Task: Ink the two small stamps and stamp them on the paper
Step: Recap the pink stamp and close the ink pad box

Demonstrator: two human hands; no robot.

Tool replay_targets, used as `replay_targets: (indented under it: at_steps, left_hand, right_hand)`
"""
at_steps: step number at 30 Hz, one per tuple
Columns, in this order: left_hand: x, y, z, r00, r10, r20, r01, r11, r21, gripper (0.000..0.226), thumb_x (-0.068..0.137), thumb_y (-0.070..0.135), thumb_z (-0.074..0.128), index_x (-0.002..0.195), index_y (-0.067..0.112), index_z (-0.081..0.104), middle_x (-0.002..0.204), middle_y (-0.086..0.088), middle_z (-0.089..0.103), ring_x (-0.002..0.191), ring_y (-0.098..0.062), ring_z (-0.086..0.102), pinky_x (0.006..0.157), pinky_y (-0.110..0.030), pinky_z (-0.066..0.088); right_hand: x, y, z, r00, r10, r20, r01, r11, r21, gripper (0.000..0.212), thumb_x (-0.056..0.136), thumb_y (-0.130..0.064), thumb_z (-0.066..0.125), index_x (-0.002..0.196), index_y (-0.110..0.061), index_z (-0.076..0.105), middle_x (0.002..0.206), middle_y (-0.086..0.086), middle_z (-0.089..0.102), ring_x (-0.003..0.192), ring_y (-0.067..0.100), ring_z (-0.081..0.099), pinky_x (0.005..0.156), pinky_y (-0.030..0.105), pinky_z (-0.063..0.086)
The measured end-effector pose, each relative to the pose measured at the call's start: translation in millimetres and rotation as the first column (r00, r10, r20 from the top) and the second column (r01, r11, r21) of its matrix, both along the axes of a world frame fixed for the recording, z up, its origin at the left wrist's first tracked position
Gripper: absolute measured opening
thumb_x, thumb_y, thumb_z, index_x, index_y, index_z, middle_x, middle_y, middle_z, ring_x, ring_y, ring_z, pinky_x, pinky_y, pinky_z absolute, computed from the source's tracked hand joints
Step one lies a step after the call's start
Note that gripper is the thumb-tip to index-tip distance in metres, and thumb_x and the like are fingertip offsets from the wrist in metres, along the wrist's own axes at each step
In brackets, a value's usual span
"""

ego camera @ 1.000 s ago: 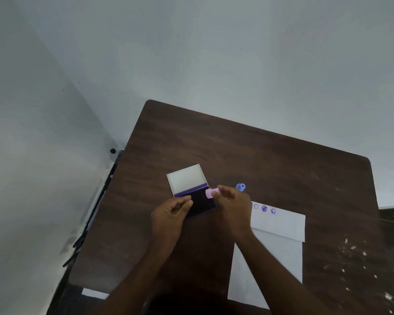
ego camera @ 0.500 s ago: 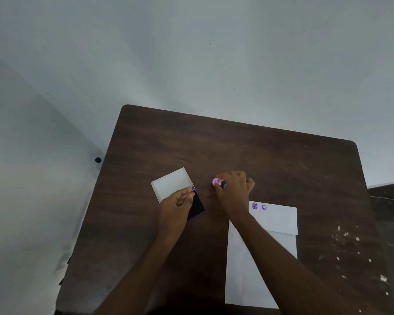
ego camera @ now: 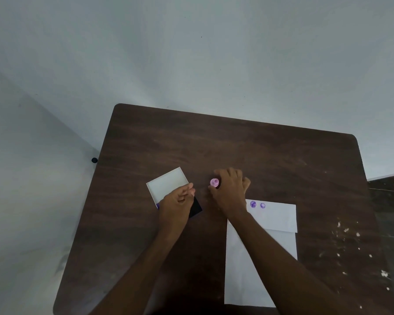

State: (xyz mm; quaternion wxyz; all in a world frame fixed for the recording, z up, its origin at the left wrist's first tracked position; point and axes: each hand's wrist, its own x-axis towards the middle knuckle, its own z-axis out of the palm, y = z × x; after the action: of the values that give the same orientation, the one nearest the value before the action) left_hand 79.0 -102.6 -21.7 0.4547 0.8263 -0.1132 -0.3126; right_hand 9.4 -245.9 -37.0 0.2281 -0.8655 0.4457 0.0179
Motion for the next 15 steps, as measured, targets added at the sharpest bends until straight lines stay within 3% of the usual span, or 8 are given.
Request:
replay_targets:
  at_steps: [3, 6, 8, 11, 15]
  left_hand:
    - [3.1, 4.6, 0.3, 0.999, 0.035, -0.019, -0.035, 0.999, -0.015, 0.028, 0.092, 0.026, 0.059, 0.118, 0.019, 0.066, 0.117, 0.005, 0.068, 0.105, -0.006, 0.062, 0.096, -0.032, 0.051]
    - [9.0, 15.6, 1.4, 0.993, 0.097, -0.074, -0.099, 0.995, -0.029, 0.029, 0.093, 0.030, 0.058, 0.120, 0.022, 0.064, 0.115, 0.010, 0.065, 0.103, -0.004, 0.059, 0.082, -0.020, 0.052]
    - [13.8, 25.9, 1.0, 0.984, 0.168, -0.065, -0.171, 0.985, -0.034, 0.027, 0.093, 0.029, 0.058, 0.118, 0.022, 0.063, 0.113, 0.011, 0.063, 0.099, -0.001, 0.058, 0.073, -0.010, 0.045]
    - [22.6, 45.5, -3.9, 0.960, 0.279, -0.022, -0.279, 0.960, -0.001, 0.023, 0.092, 0.022, 0.059, 0.114, 0.023, 0.064, 0.113, 0.009, 0.065, 0.099, 0.000, 0.059, 0.080, -0.018, 0.048]
    - [30.2, 65.9, -10.8, 0.947, 0.311, -0.085, -0.306, 0.949, 0.070, 0.032, 0.091, 0.015, 0.057, 0.122, 0.023, 0.060, 0.119, 0.007, 0.064, 0.104, -0.005, 0.059, 0.082, -0.022, 0.049]
  right_hand:
    - [2.3, 9.0, 5.6, 0.992, 0.009, 0.124, -0.010, 1.000, 0.011, 0.042, 0.081, -0.033, 0.065, 0.121, -0.022, 0.056, 0.133, 0.003, 0.051, 0.126, 0.023, 0.040, 0.106, 0.042, 0.034]
    - [10.5, 23.9, 10.7, 0.970, 0.069, 0.231, -0.081, 0.996, 0.042, 0.038, 0.085, -0.023, 0.061, 0.122, -0.017, 0.055, 0.132, 0.005, 0.051, 0.125, 0.019, 0.040, 0.105, 0.037, 0.040]
    - [21.0, 32.2, 12.6, 0.975, 0.059, 0.213, -0.099, 0.979, 0.181, 0.039, 0.089, -0.018, 0.058, 0.127, -0.014, 0.053, 0.136, 0.006, 0.049, 0.127, 0.019, 0.042, 0.107, 0.033, 0.037]
    - [37.6, 37.8, 12.5, 0.989, 0.065, 0.134, -0.105, 0.941, 0.322, 0.041, 0.092, -0.013, 0.054, 0.132, -0.013, 0.050, 0.141, 0.007, 0.048, 0.129, 0.021, 0.044, 0.109, 0.034, 0.035]
    - [50.0, 36.9, 11.7, 0.992, 0.080, 0.096, -0.110, 0.924, 0.367, 0.041, 0.089, -0.008, 0.055, 0.130, -0.011, 0.052, 0.134, 0.009, 0.052, 0.124, 0.023, 0.049, 0.104, 0.033, 0.039]
